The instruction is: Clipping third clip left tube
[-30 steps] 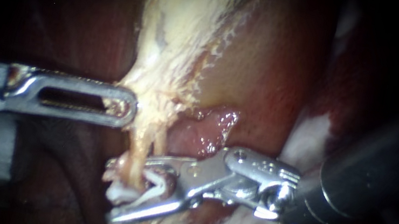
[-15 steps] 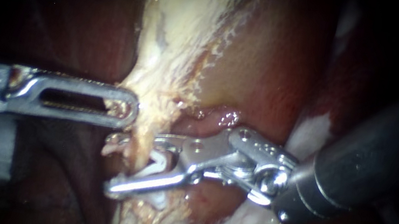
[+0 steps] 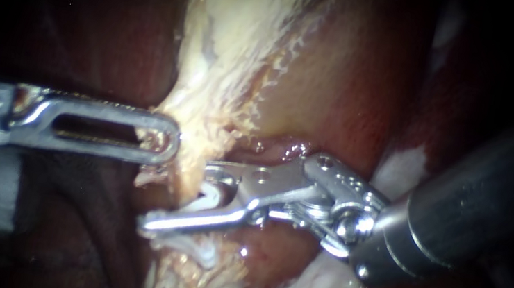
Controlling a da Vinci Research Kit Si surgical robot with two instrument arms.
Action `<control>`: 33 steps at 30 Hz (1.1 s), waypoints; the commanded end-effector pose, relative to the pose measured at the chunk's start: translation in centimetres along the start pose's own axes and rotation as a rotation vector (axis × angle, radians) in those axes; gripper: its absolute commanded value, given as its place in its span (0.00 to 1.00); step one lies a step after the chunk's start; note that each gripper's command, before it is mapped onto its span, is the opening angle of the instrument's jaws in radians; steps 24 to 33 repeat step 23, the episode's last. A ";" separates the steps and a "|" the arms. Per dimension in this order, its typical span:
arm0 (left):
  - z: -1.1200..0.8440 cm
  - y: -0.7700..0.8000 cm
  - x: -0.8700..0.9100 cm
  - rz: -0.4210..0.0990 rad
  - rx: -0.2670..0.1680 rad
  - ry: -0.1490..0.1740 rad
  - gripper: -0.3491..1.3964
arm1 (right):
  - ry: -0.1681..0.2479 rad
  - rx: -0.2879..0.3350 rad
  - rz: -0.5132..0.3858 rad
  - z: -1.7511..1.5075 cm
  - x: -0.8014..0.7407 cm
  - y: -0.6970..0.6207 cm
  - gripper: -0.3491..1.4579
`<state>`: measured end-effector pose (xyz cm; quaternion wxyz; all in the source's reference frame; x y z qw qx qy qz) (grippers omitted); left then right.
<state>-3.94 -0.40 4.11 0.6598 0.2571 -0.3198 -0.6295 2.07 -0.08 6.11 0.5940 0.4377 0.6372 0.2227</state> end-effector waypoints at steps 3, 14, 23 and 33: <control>0.00 0.00 0.00 0.000 0.000 0.000 0.00 | 0.007 -0.035 0.015 -0.10 -0.02 0.02 0.00; 0.01 0.01 -0.01 0.000 0.000 0.000 0.00 | 0.001 -0.070 0.032 -0.19 -0.09 0.12 0.00; 0.02 0.03 -0.02 0.001 0.001 0.001 0.00 | -0.003 -0.069 0.032 -0.18 -0.10 0.11 0.00; 0.02 0.03 -0.02 0.001 0.001 0.001 0.00 | -0.003 -0.069 0.032 -0.18 -0.10 0.11 0.00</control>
